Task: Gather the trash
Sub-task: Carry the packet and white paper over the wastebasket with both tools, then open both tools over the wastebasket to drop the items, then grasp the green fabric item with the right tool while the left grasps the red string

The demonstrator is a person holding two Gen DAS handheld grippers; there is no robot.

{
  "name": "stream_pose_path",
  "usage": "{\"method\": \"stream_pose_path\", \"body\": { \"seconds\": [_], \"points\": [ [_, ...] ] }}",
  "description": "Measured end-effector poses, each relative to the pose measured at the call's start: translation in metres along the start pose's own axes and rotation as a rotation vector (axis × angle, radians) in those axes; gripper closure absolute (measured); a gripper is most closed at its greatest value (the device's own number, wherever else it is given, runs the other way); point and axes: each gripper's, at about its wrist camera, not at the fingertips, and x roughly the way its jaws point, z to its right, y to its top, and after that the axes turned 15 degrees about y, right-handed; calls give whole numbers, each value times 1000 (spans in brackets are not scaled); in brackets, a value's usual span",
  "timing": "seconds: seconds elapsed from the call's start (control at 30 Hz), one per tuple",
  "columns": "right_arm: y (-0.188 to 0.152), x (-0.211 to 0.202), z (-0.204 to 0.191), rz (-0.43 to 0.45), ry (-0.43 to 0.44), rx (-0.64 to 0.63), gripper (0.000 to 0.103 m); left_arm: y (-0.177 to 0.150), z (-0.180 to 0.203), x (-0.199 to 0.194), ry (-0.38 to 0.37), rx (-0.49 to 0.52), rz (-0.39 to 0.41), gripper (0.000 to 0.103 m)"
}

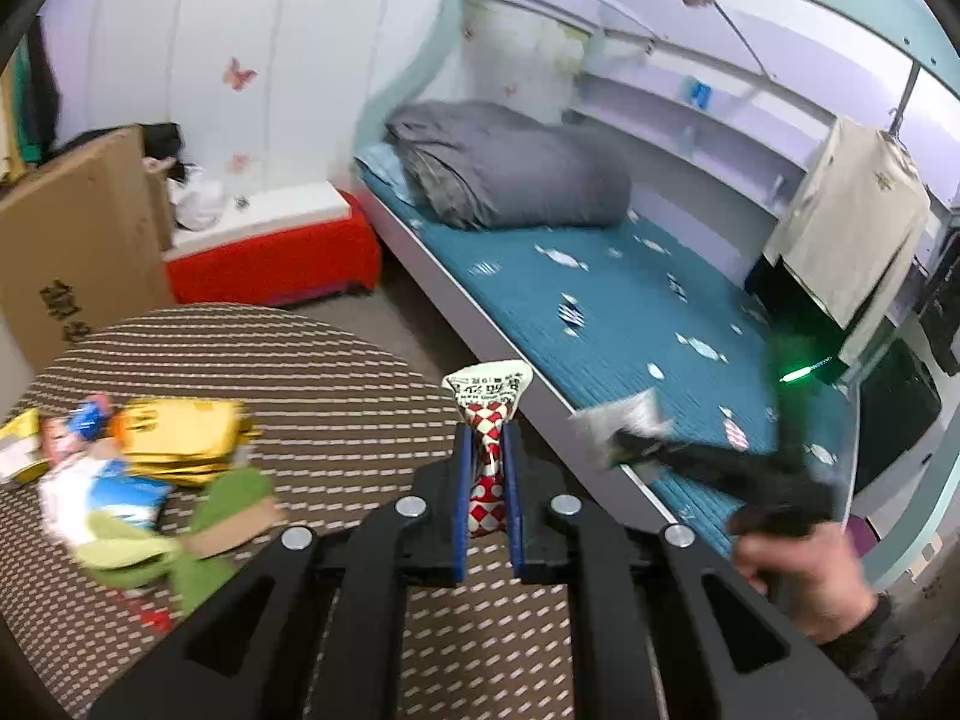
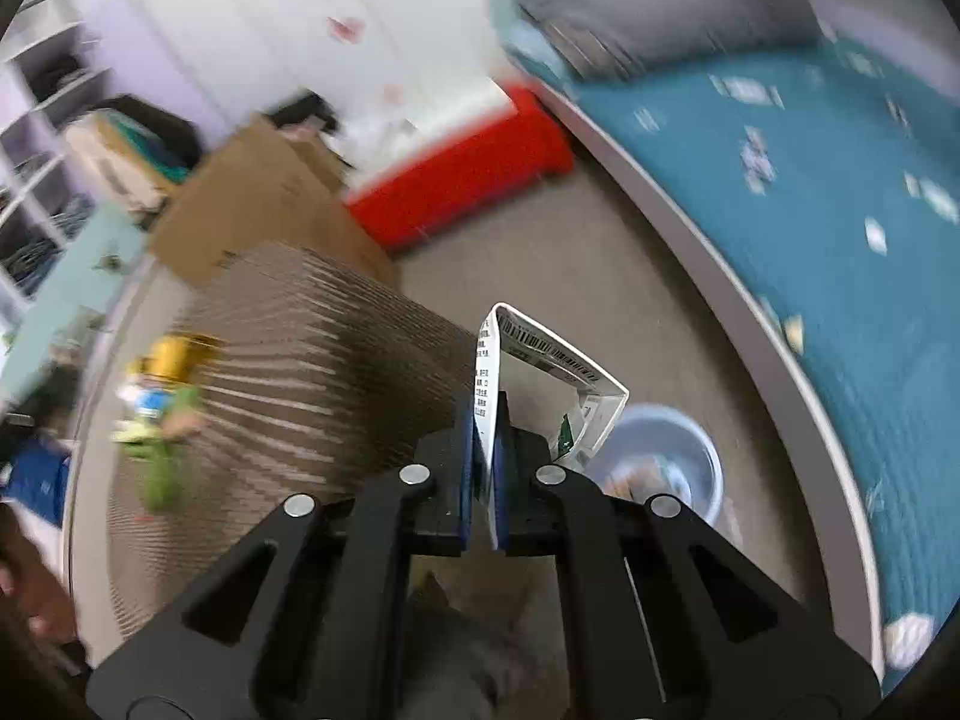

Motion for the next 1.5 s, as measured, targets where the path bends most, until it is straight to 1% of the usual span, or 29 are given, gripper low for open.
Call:
{"method": "stream_pose_path", "body": {
  "seconds": [0.1, 0.17, 0.2, 0.23, 0.27, 0.3, 0.33, 0.4, 0.43, 0.47, 0.5, 0.53, 0.6, 0.8, 0.83, 0.87, 0.9, 0.93, 1.0, 1.07, 1.13, 1.17, 1.23, 1.27, 1.33, 1.43, 1.5],
  "points": [
    [-9, 43, 49, -75, -15, 103, 97, 5, 20, 29, -26, 27, -52, 93],
    [-13, 68, 75, -115, -36, 164, 97, 7, 30, 47, -47, 33, -92, 93],
    [-16, 79, 91, -131, -32, 214, 96, 8, 35, 56, -53, 41, -110, 93],
    [-18, 87, 103, -137, -34, 254, 93, 8, 40, 63, -56, 49, -124, 93],
    [-21, 92, 116, -133, -35, 292, 67, 9, 45, 73, -58, 58, -141, 93],
    [-23, 93, 123, -120, -36, 313, 28, 9, 49, 79, -61, 66, -154, 93],
    [-25, 91, 130, -92, -44, 331, 20, 10, 54, 86, -65, 73, -166, 93],
    [-31, 82, 139, -63, -60, 366, 18, 10, 65, 101, -71, 88, -193, 93],
    [-33, 75, 143, -41, -70, 379, 16, 9, 71, 111, -81, 90, -217, 93],
    [-36, 64, 145, -10, -84, 388, 12, 9, 77, 118, -85, 91, -232, 93],
    [-37, 57, 146, 9, -90, 391, 12, 8, 83, 127, -90, 94, -255, 93],
    [-38, 46, 145, 35, -93, 391, 12, 6, 90, 139, -100, 97, -291, 93],
    [-41, 23, 139, 86, -88, 384, 10, 2, 99, 155, -113, 104, -335, 93],
    [-40, -36, 118, 193, -82, 327, 8, -6, 130, 201, -107, 162, -458, 91],
    [-39, -42, 113, 204, -83, 318, 8, -7, 133, 208, -102, 173, -478, 76],
    [-38, -48, 109, 212, -82, 307, 7, -8, 139, 216, -101, 193, -506, 42],
    [-35, -50, 107, 214, -81, 299, 7, -8, 143, 222, -92, 209, -521, 28],
    [-33, -54, 104, 218, -83, 288, 7, -8, 144, 223, -79, 214, -516, 21],
    [-32, -60, 97, 228, -98, 268, 6, -4, 145, 221, -60, 213, -490, 21],
    [-32, -66, 89, 248, -107, 248, 6, -1, 141, 211, -59, 200, -455, 19],
    [-32, -70, 80, 257, -136, 223, 6, 2, 135, 196, -63, 182, -402, 19],
    [-31, -71, 73, 263, -150, 205, 6, 4, 131, 183, -60, 174, -360, 16],
    [-29, -76, 56, 282, -140, 163, 6, 6, 129, 166, -50, 163, -308, 13],
    [-27, -77, 50, 284, -135, 147, 6, 6, 126, 151, -50, 153, -268, 13],
    [-22, -81, 30, 296, -138, 104, 6, 7, 123, 122, -54, 168, -198, 12],
    [-16, -89, -4, 312, -124, 38, 6, 6, 114, 87, -16, 166, -114, 11],
    [-13, -93, -26, 306, -120, -3, 6, 6, 106, 69, 1, 144, -80, 9]
  ]
}}
